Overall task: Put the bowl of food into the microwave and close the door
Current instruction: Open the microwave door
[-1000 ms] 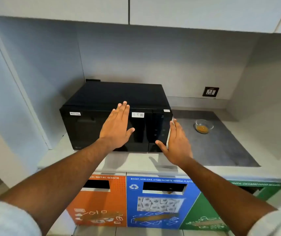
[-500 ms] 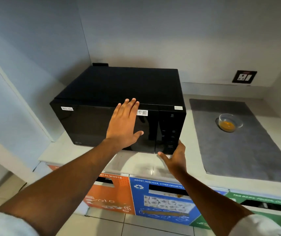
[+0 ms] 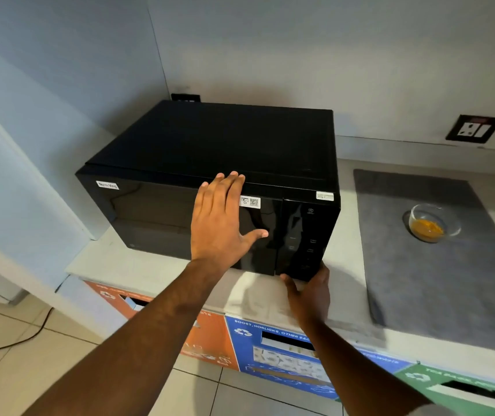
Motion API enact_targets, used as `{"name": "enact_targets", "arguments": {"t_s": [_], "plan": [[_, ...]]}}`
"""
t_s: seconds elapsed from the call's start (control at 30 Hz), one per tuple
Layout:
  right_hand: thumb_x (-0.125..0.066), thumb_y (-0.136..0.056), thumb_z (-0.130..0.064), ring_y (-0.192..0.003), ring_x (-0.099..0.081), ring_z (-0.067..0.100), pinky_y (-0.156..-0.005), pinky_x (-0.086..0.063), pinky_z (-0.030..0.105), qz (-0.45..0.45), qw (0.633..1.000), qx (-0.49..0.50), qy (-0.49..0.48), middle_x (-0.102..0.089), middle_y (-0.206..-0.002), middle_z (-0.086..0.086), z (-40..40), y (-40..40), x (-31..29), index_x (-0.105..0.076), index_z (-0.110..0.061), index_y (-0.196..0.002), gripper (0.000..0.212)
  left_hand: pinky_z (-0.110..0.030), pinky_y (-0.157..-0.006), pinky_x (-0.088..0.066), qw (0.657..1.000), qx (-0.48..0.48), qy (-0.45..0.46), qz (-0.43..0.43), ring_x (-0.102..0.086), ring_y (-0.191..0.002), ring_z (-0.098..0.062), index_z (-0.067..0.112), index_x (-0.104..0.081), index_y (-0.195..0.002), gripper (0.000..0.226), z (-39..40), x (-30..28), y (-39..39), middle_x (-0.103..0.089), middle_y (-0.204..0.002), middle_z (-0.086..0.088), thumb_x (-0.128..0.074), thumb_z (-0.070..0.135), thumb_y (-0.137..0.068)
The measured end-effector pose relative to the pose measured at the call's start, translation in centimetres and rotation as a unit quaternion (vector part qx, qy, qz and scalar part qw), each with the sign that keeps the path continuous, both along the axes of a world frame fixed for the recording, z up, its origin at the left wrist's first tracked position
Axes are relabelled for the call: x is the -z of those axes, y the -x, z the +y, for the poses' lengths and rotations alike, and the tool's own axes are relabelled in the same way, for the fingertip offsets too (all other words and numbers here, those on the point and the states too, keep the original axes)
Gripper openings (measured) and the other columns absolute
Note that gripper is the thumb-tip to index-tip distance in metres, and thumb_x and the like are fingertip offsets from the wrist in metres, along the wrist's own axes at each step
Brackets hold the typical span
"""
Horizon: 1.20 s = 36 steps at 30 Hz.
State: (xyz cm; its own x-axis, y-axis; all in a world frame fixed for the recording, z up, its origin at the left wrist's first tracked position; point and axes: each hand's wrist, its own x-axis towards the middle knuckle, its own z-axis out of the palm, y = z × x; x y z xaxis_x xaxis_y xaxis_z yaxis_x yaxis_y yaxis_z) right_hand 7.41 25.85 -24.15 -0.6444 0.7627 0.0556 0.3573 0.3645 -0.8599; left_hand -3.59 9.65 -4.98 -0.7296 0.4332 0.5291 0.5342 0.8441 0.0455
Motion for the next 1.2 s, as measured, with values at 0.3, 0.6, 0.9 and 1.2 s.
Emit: {"name": "enact_targets", "arguments": {"t_s": [0.3,0.6,0.9,1.2], "plan": [[-0.083,-0.075,-0.056,-0.117,-0.067,0.033,-0.081,-0.058,0.041,-0.029,0.999,0.034,-0.020,-0.061,-0.137,0.006,-0.5,0.4,-0.4,-0.030,-0.027,-0.139,0.089,-0.037,-0.124,0.002,1.000,-0.015,0.003,-0.008,-0.020,-0.150,-0.021,0.021,-0.026,-0.152,0.115,0.3,0.2,0.5,-0.032,-0.157,-0.001,-0.053,0.090,-0.064],[-0.085,-0.073,-0.055,-0.115,-0.068,0.034,-0.083,-0.060,0.043,-0.029,0.999,0.038,-0.010,-0.063,-0.135,0.008,-0.9,0.5,-1.1,-0.034,-0.023,-0.138,0.088,-0.042,-0.125,-0.009,1.000,0.007,0.011,0.001,-0.021,-0.150,-0.021,0.021,-0.027,-0.151,0.113,-1.4,0.4,-0.8,-0.034,-0.156,-0.001,-0.050,0.091,-0.066],[-0.088,-0.078,-0.023,-0.127,-0.060,0.030,-0.106,-0.055,0.047,0.025,0.994,-0.081,0.065,-0.055,-0.141,0.012,0.0,-1.0,-5.6,-0.042,-0.013,-0.145,0.081,-0.041,-0.124,-0.015,0.999,0.044,0.002,0.004,-0.029,-0.147,-0.022,0.018,-0.033,-0.147,0.089,-3.0,-0.7,-2.5,-0.042,-0.151,-0.005,-0.030,0.083,-0.086],[-0.083,-0.085,-0.030,-0.144,-0.046,0.027,-0.114,-0.042,0.029,0.084,0.992,-0.056,-0.078,-0.038,-0.161,0.005,-2.6,-3.1,-15.5,-0.024,-0.020,-0.158,0.095,-0.032,-0.083,-0.044,0.987,0.141,-0.051,-0.053,-0.046,-0.101,-0.017,0.017,-0.055,-0.113,0.065,-7.9,-3.8,-4.8,-0.052,-0.110,0.001,-0.019,0.069,-0.095]]}}
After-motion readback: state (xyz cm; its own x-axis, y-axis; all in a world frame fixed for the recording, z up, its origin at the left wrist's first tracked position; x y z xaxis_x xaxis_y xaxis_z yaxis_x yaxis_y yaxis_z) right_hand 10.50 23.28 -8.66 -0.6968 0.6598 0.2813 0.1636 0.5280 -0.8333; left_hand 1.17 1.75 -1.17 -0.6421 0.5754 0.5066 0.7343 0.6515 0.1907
